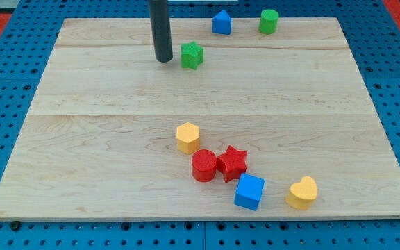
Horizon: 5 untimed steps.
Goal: Move green star to parallel left of blue triangle
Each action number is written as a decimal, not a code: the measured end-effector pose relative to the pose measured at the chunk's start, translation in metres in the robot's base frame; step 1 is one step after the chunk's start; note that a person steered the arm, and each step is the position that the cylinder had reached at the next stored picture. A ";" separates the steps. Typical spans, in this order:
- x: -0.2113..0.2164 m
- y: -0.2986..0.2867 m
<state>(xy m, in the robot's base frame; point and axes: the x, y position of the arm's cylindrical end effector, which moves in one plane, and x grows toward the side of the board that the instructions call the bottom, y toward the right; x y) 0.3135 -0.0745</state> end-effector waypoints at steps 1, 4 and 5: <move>0.013 0.001; 0.000 0.077; 0.005 0.080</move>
<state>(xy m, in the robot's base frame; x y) 0.3188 0.0052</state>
